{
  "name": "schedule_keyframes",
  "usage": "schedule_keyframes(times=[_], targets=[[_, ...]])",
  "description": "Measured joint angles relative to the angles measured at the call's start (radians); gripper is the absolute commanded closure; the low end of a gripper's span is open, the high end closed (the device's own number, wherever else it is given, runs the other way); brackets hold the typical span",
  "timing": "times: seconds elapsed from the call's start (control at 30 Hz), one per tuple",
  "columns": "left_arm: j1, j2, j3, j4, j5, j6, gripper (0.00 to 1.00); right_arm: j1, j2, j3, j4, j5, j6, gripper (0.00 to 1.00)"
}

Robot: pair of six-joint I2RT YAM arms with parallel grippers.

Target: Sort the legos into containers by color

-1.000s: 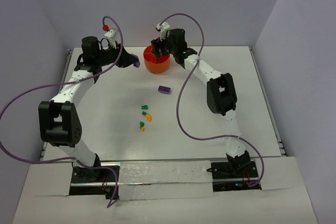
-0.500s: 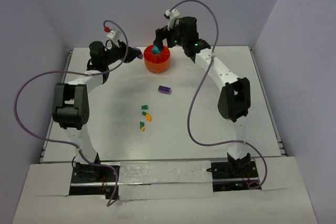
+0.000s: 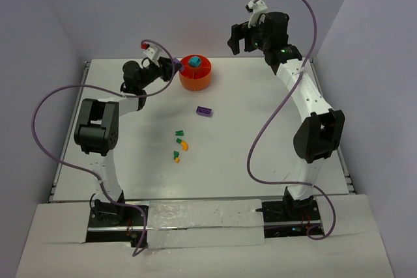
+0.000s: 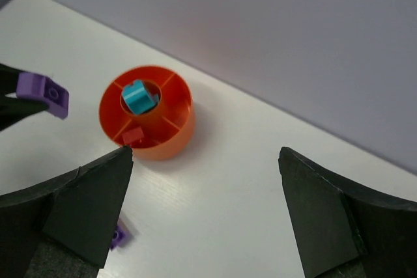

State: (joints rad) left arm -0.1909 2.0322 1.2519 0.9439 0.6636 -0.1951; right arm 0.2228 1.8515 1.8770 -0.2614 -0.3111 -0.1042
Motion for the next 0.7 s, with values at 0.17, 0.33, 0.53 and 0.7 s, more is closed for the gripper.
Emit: schedule_keyframes(times=[0.17,0.33,0.53,0.7], targets=[[-0.019,0.038,-0.002,0.038,-0.013,0.076,0.91,0.002,0.000,-0.032,-0.055,0.000,-0.008,0.00],[-0.017,0.097,-0.002,0.053,-0.022,0.117,0.89,0.004,0.000,-0.032,-0.059,-0.001,-0.013,0.00],[-0.018,0.160,0.023,0.060,-0.024,0.129,0.89,0.004,0.000,-0.040,-0.062,-0.002,-0.022,0.00],[-0.019,0.172,0.048,0.064,-0.024,0.128,0.91,0.004,0.000,-0.056,-0.069,-0.004,-0.029,0.00]])
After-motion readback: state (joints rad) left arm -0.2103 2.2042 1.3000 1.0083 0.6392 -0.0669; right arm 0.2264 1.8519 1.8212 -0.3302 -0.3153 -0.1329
